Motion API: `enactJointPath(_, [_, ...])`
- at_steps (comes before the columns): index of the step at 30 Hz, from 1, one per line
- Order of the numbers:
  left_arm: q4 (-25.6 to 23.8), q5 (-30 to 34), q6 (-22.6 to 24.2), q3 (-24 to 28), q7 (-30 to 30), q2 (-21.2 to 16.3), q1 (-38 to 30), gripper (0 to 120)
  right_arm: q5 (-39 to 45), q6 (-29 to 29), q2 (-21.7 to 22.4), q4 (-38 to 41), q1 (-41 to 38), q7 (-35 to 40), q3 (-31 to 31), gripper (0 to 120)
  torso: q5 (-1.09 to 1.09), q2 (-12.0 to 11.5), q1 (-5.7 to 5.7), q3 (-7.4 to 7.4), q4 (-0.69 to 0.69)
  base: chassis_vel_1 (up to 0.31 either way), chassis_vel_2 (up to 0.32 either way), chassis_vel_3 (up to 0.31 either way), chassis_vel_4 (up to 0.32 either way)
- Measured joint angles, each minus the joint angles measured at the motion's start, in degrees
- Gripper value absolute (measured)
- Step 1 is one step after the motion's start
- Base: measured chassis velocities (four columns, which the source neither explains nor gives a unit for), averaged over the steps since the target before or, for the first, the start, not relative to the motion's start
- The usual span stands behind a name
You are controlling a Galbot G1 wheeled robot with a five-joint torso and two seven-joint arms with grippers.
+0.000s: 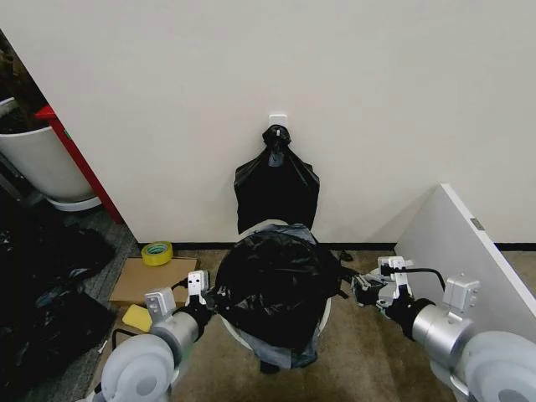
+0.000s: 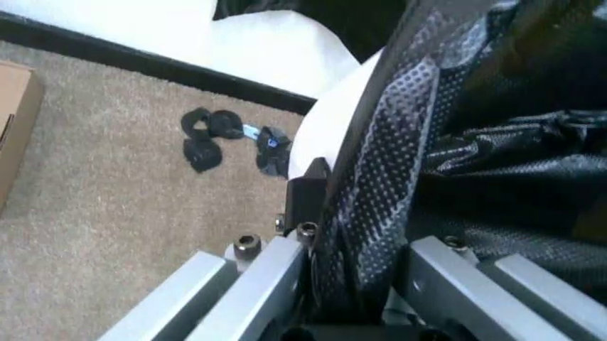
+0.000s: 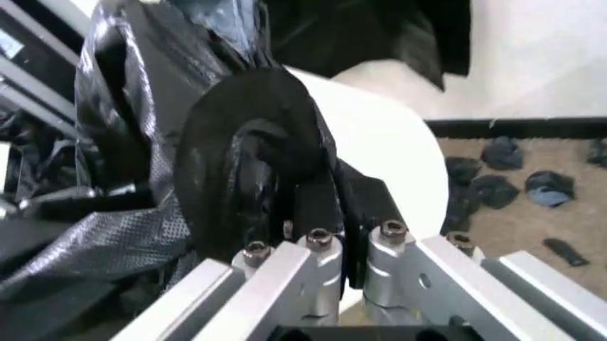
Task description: Place the garbage bag over the trash bin.
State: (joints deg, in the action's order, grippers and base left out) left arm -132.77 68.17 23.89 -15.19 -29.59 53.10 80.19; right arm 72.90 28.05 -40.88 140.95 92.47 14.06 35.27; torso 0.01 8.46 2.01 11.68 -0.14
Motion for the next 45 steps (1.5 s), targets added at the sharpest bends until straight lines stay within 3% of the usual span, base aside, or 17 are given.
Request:
enactJointPath(10, [-0.3, 3.5, 0.1, -0.5, -1.8, 0.3, -0.5, 0, -3.8, -2.0, -0.8, -4.8, 1.4, -7.2, -0.4, 0, 0.00, 0.0, 0.00, 0.00, 0.00, 0.000, 0.000, 0.000, 0.000])
enactJointPath(20, [0.3, 5.4, -0.4, 0.3, -3.1, 0.4, -1.2, 0, -14.7, -5.3, -5.5, -7.7, 1.5, -8.5, -7.2, 0, -0.01, 0.0, 0.00, 0.00, -0.01, 0.000, 0.000, 0.000, 0.000])
enactJointPath(25, [1.3, 5.4, -0.5, 0.5, -3.5, 0.4, -1.5, 0, -15.1, -6.0, -6.4, -7.2, 2.1, -7.3, -7.1, 1, -0.01, 0.0, 0.00, 0.00, 0.00, 0.000, 0.000, 0.000, 0.000])
enactJointPath(31, [4.0, 6.9, -0.7, 0.3, -5.0, 0.7, -3.1, 0, -13.4, -7.2, -7.6, -4.4, 5.4, -4.2, -3.6, 26, -0.02, 0.0, 0.00, 0.00, -0.01, 0.000, 0.000, 0.000, 0.000])
enactJointPath(33, [4.2, 7.1, -0.8, 0.3, -5.3, 0.7, -3.3, 0, -13.3, -7.2, -7.8, -4.2, 5.8, -3.8, -3.2, 30, -0.01, 0.0, 0.00, 0.00, 0.00, 0.000, 0.000, 0.000, 0.000])
enactJointPath(41, [8.2, 11.9, -2.2, 1.3, -8.7, 0.0, -6.2, 0, -14.9, -7.6, -10.6, 2.0, 14.4, -3.5, 1.5, 60, -0.03, 0.0, 0.00, 0.00, -0.01, 0.000, 0.000, 0.000, 0.000])
enactJointPath(45, [9.7, 13.4, -4.1, 2.3, -9.1, 0.1, -8.1, 0, -12.7, -5.6, -11.8, 2.4, 15.7, -1.0, 1.7, 74, -0.01, 0.0, 0.00, 0.00, -0.02, 0.000, 0.000, 0.000, 0.000])
